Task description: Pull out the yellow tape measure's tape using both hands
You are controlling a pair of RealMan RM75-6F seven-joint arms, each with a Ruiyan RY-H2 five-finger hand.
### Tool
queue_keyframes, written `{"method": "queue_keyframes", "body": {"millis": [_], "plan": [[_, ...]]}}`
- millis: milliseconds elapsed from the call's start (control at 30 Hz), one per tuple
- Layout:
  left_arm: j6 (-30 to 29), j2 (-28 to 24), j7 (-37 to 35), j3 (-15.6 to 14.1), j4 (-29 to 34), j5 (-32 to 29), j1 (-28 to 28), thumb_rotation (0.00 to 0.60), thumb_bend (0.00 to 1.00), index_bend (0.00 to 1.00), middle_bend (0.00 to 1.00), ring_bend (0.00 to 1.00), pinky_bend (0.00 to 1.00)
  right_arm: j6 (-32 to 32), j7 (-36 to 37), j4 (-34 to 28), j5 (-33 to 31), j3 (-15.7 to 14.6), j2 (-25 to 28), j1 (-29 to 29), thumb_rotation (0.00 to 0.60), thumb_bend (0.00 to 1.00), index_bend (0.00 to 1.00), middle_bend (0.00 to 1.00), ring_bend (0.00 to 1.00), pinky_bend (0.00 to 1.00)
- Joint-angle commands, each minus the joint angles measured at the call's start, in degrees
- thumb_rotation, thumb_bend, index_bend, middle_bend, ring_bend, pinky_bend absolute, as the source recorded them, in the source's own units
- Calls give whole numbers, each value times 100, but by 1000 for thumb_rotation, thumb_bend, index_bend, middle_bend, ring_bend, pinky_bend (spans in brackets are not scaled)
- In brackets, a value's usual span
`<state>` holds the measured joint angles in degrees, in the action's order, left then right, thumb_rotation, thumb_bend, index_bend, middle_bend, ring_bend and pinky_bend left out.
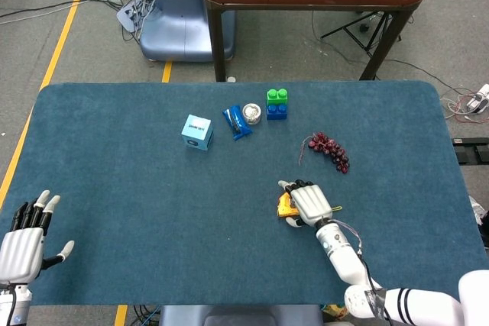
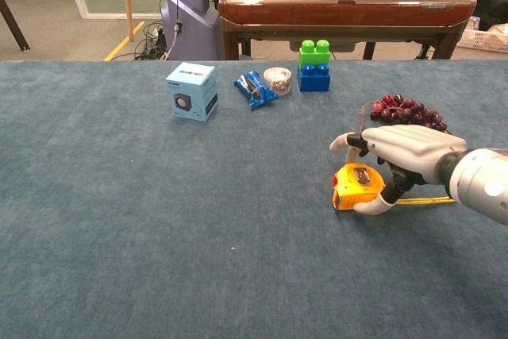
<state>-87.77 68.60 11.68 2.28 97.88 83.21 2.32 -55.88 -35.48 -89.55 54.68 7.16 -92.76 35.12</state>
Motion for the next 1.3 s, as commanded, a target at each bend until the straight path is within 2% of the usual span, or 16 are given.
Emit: {"method": "queue_keyframes", "body": {"millis": [33,333,1167,1300], "plan": [[-12,-7,-2,-5,11,2,-14,600,212,42,0,0,0,-20,-22,0,-7,-32,19,18,600,300,150,278,191,261],[25,-28,12,-11,65,-22,-17,600,212,42,0,0,0,-64,44,-7,-27,-99,125,58,600,346,212,278,191,257],[99,-98,126,-29,292,-142,-50,600,212,29,0,0,0,20,121,72,-93,-280,202,189,600,349,233,278,191,252],[110,-101,132,-35,314,-155,-54,600,212,24,0,0,0,59,141,121,-81,-299,173,226,600,349,272,300,194,250]]}}
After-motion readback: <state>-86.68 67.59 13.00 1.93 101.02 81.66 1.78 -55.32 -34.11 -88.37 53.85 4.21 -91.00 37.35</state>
